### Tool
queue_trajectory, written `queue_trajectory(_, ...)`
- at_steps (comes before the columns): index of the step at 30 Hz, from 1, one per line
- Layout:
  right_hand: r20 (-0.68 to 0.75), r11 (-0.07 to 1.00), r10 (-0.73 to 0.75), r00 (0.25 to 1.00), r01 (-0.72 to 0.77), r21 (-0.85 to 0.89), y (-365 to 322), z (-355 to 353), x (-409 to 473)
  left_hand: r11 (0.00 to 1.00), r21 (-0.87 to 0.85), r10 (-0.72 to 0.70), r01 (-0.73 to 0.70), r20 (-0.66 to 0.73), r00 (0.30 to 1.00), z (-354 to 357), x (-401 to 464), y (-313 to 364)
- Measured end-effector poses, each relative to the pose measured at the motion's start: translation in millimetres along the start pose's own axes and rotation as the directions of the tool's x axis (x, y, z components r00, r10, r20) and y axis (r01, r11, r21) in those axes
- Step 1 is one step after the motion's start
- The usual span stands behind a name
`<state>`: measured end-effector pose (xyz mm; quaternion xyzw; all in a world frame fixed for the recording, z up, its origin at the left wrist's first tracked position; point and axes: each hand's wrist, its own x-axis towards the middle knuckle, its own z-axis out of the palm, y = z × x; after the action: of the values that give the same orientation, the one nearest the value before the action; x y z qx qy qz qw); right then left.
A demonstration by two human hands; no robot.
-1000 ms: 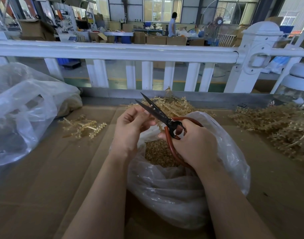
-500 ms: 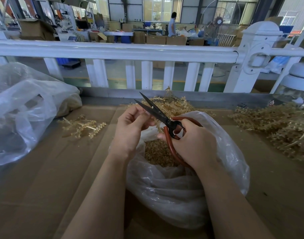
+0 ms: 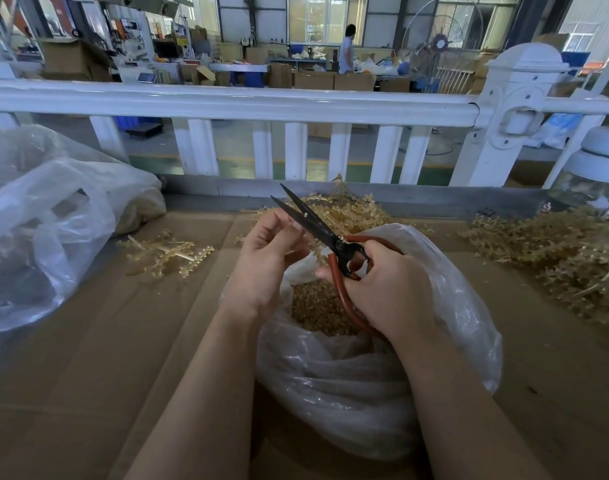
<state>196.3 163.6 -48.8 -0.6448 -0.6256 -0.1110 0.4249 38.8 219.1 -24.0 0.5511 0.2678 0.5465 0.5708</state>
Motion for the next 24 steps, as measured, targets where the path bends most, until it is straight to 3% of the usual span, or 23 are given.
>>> queue_trajectory(10, 0.038, 1.0, 0.029, 0.999, -0.029, 0.002, 2.3, 2.5, -0.3, 0.974, -0.209, -0.085, 0.091, 0.036, 0.996, -0.9, 2.2, -0.8)
queue_trajectory(18, 0.024, 0.924, 0.253, 0.967, -0.248, 0.29, 2.0, -3.7, 2.2, 0.877, -0.453, -0.199, 0.158, -0.043, 0.979, -7.3, 4.9, 3.9)
queue_trajectory(24, 0.057, 0.854, 0.353, 0.934, -0.346, 0.389, 3.3, -3.1, 4.6, 0.869, -0.465, -0.21, 0.166, -0.044, 0.977, -7.2, 5.0, 5.7)
